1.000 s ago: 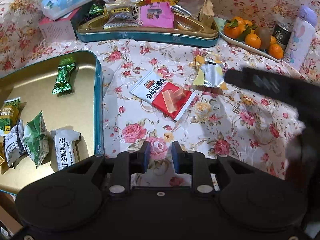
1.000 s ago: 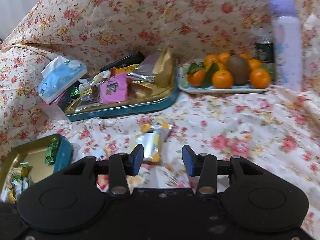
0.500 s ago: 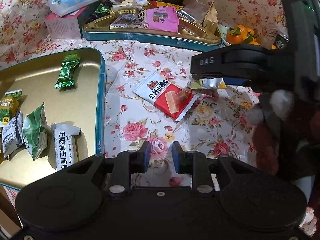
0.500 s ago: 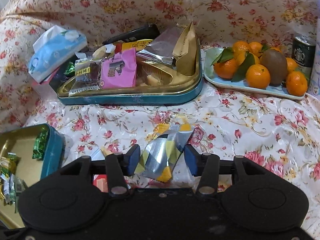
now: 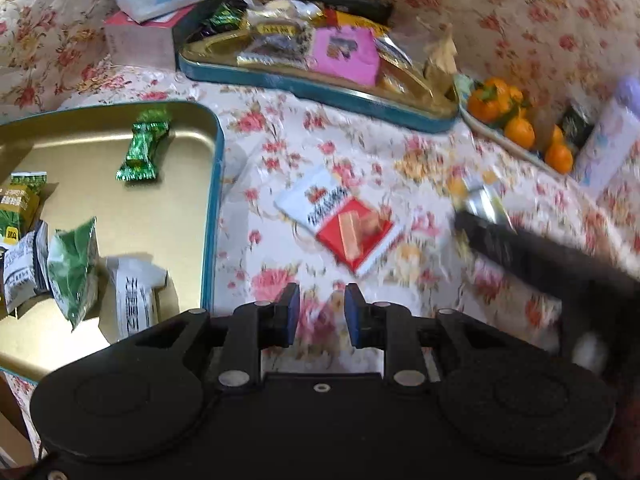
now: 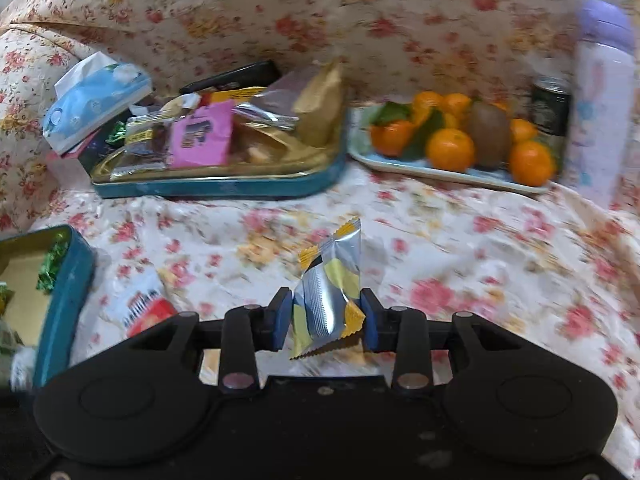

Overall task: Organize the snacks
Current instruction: 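Grasp the red and white hawthorn strip packet with the left tool while the right tool holds the foil packet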

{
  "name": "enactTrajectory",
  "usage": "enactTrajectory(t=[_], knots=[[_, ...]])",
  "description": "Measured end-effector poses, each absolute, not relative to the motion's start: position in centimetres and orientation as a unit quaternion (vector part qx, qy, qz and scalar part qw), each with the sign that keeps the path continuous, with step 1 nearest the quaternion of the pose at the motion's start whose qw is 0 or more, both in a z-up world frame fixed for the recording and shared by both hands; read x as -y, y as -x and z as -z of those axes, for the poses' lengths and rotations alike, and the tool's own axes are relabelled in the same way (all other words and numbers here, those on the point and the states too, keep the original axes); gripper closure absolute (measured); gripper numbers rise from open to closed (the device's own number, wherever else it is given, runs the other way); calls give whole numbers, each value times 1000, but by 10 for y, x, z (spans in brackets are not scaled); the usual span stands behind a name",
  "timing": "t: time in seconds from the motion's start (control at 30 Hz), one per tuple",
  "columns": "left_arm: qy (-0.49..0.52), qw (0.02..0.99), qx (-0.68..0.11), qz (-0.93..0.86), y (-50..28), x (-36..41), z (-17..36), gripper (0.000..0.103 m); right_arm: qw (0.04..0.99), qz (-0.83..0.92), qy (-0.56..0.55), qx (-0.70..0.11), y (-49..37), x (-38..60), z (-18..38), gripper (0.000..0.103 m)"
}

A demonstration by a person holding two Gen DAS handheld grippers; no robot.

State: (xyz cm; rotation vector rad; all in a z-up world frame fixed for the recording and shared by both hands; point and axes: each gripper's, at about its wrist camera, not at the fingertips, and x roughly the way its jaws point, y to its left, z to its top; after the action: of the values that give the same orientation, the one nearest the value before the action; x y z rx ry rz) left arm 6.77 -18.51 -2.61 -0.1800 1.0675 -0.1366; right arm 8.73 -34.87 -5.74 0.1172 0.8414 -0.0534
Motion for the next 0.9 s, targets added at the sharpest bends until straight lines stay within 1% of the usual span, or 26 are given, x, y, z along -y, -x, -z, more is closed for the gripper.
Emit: enactTrajectory(t=[0.2,0.37,0.4,0.47,0.9], knots=[[138,838,-526,49,-93,181,23,69,931,34,-57,-359,-47,357,67,64],[132,843,-520,38,-107,186,19,69,947,24,-47,-316,-27,359,77,62],[133,842,-521,37,-110,186,19,69,948,21,-50,-312,-26,361,77,57],[136,840,-524,35,-115,187,20,69,948,14,-57,-312,-27,363,77,53],[168,825,-540,1,-138,197,24,69,945,-2,-115,-307,-29,375,80,51]])
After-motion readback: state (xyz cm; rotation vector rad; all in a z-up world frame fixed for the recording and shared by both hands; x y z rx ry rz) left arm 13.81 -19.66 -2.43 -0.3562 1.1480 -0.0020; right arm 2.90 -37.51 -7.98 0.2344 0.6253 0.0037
